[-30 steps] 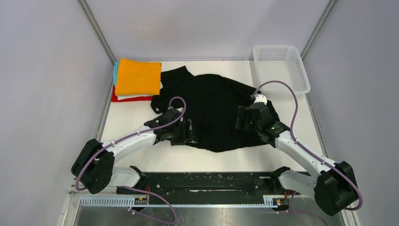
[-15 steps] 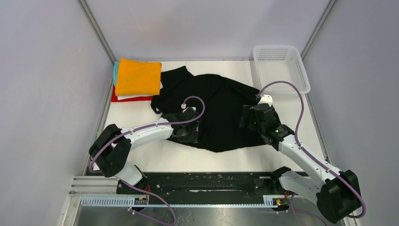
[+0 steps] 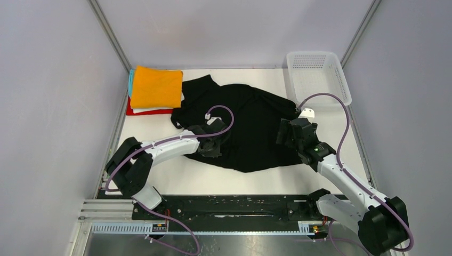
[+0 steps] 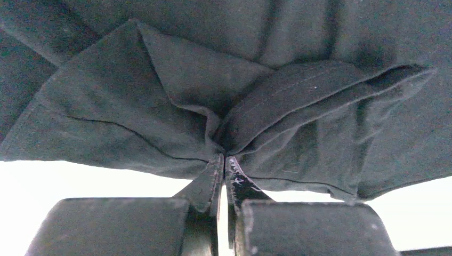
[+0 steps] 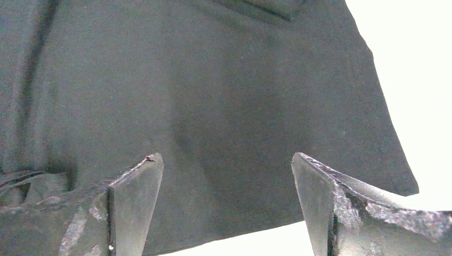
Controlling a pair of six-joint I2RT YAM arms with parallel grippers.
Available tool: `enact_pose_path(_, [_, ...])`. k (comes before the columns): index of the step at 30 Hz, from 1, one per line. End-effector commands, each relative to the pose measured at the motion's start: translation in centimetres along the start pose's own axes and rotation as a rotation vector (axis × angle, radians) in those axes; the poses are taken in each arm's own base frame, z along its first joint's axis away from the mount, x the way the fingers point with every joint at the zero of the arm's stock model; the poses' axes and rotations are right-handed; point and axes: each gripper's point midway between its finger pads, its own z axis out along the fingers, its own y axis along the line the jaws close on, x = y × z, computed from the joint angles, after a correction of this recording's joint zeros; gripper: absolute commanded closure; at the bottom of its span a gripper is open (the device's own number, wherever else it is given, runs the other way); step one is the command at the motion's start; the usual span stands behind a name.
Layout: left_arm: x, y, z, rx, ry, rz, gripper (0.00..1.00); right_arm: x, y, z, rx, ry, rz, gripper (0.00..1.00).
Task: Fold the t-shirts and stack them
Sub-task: Flatten out the tshirt
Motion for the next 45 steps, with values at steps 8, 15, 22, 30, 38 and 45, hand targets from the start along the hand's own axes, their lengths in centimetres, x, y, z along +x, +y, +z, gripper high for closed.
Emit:
enact_pose_path(8, [-3.7, 5.1, -5.0, -0.137, -0.304, -0.169, 1.0, -0.6, -3.4, -0.4, 0.138, -0.067, 0.088, 0.01])
enact_pose_path(15, [1.4, 8.5, -7.0, -0.098, -0.269, -0.264, 1.0, 0.4, -5.1, -0.9, 0.201, -0.074, 0.132, 0.0])
enact_pose_path(22, [6.3, 10.2, -6.7, -0.048, -0.187, -0.346, 1.0, 2.7, -9.4, -1.7, 0.412, -0.046, 0.291, 0.01])
enact_pose_path(30, [5.7, 11.7, -6.4, -0.137, -0.238, -0.386, 1.0, 5.9, -13.8, -0.4, 0.494, 0.125, 0.603, 0.01])
enact_pose_path(38, [5.6, 11.4, -5.7, -0.141, -0.233, -0.378, 1.0, 7.6, -14.7, 2.4, 0.528, 0.252, 0.673, 0.06])
enact_pose_path(45, [5.0, 10.2, -5.4, -0.021, -0.288, -0.365, 1.0, 9.5, -13.9, 3.7, 0.499, 0.352, 0.69, 0.08])
